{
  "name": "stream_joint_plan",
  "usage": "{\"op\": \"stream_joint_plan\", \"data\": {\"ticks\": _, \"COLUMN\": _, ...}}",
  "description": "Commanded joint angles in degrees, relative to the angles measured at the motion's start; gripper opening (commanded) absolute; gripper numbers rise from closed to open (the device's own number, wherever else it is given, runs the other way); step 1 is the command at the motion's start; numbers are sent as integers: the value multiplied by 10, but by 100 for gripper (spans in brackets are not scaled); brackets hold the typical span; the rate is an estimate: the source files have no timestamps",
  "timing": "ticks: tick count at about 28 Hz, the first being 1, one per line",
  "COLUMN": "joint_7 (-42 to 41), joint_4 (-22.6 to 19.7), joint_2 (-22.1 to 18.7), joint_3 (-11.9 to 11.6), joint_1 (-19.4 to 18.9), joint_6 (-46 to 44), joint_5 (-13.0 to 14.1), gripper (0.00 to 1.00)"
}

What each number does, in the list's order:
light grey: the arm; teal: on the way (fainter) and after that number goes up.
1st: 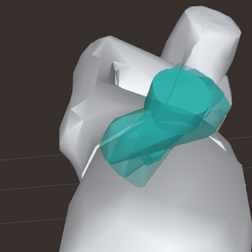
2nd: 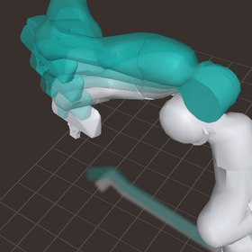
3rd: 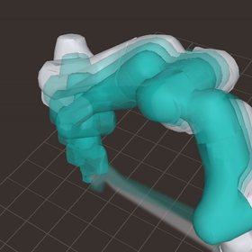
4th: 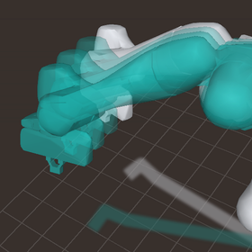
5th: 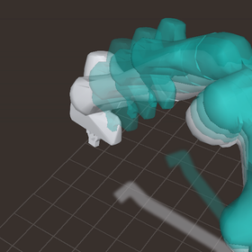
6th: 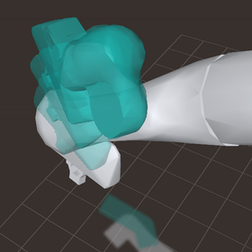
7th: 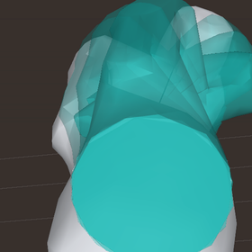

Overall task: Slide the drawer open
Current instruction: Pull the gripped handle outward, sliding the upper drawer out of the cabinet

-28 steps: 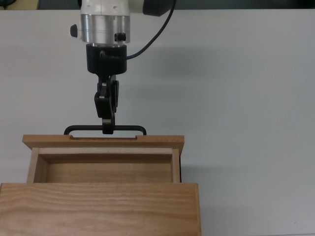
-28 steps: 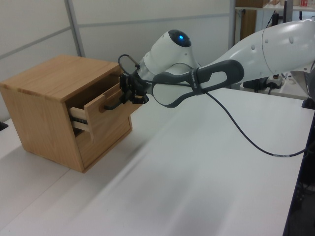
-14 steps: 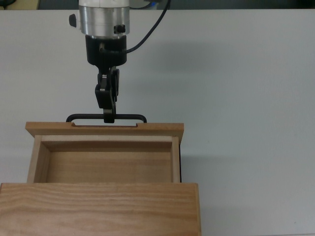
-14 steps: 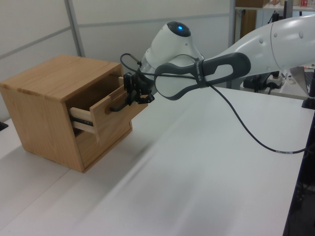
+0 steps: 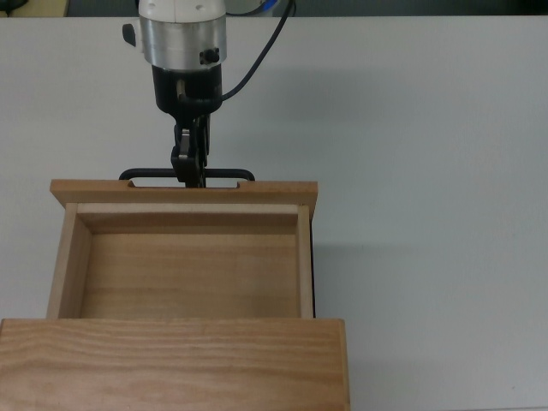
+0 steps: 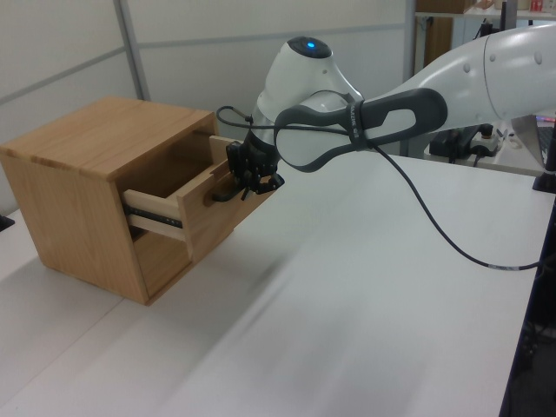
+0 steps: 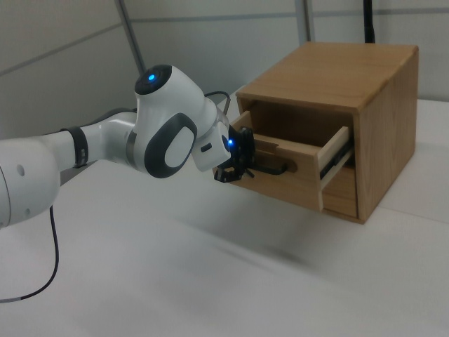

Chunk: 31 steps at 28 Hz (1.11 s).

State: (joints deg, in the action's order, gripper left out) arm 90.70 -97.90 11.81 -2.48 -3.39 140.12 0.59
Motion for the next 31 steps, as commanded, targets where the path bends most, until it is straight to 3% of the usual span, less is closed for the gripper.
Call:
{"op": "stream_joint_plan", "data": {"ticks": 1, "joint_7": 6, "joint_4": -32, "joint_2": -42, "joint_3": -7, "joint_1": -7, "joint_6": -43, "joint_5": 4, "gripper": 0}}
{"op": "stream_joint_plan", "data": {"ticks": 22, "joint_7": 6, "joint_4": -29, "joint_2": -89, "joint_3": -7, "joint_1": 2, "joint_6": -203, "joint_5": 0, "gripper": 0}}
{"op": "stream_joint_plan", "data": {"ticks": 31, "joint_7": 6, "joint_4": -25, "joint_2": -100, "joint_3": -7, "joint_1": 6, "joint_6": -228, "joint_5": 0, "gripper": 0}}
